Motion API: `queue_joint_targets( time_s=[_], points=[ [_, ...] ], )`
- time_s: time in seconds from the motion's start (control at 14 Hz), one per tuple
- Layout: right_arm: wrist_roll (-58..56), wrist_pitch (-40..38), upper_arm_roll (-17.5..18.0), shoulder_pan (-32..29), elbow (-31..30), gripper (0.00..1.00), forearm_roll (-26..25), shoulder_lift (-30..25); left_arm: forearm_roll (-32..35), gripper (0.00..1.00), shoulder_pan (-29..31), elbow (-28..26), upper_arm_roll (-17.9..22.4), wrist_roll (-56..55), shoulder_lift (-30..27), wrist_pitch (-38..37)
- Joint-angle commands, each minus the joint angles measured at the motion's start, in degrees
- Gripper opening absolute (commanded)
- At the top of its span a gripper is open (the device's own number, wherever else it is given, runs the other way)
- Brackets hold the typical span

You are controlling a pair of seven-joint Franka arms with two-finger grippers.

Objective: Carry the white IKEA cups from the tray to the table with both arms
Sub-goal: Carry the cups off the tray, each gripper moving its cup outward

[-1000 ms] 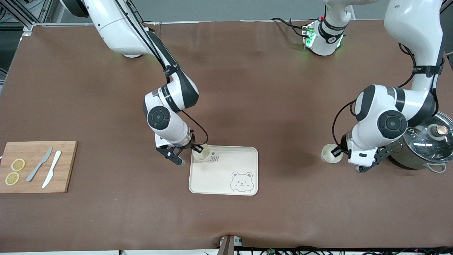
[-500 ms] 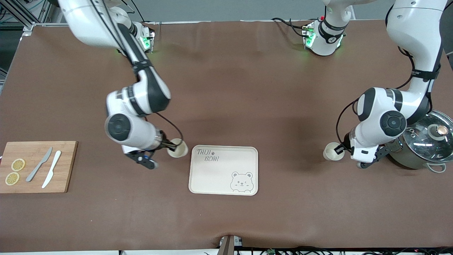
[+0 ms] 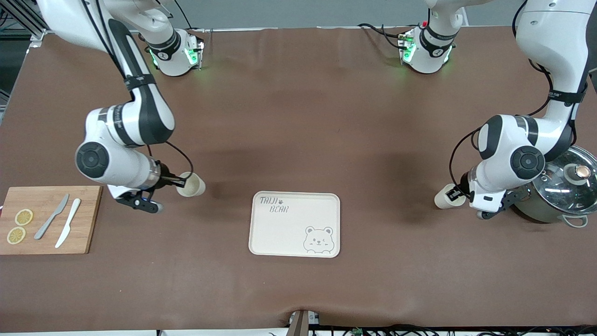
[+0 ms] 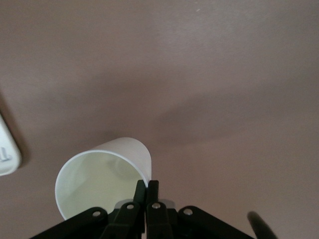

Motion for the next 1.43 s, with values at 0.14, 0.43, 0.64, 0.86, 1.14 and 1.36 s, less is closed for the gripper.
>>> queue_joint_targets(
  time_s=[0.14,0.43,0.64,0.86,1.14,1.36],
  points=[
    [-14.09,5.31,1.02,-8.0,-10.7,0.0,-4.24,-6.04,1.39,1.0,0.23,1.61,-0.4,3.05,-4.87,0.2],
    [-21.12,15.13,1.02,-13.01,-18.96,0.0,-8.38,-7.45,1.48,1.0,0.06,6.7,-0.4,8.32,-7.07,-6.81],
    [-23.42,18.49,1.02,-14.86,-22.04,0.0,-8.47,-7.45,1.48,1.0,0.32,10.83,-0.31,13.24,-7.78,-10.77],
    [-27.19,20.52,1.02,-17.32,-23.19,0.0,-8.47,-7.19,1.39,1.0,0.49,12.78,0.13,15.54,-8.74,-12.54],
    [-27.99,21.31,1.02,-18.29,-23.46,0.0,-8.47,-6.75,1.39,1.0,0.58,15.67,0.4,17.99,-10.32,-14.46],
    [-27.12,20.35,1.11,-18.38,-22.85,1.0,-8.29,-6.57,1.48,1.0,0.5,20.93,0.31,18.18,-10.5,-20.96]
  ],
)
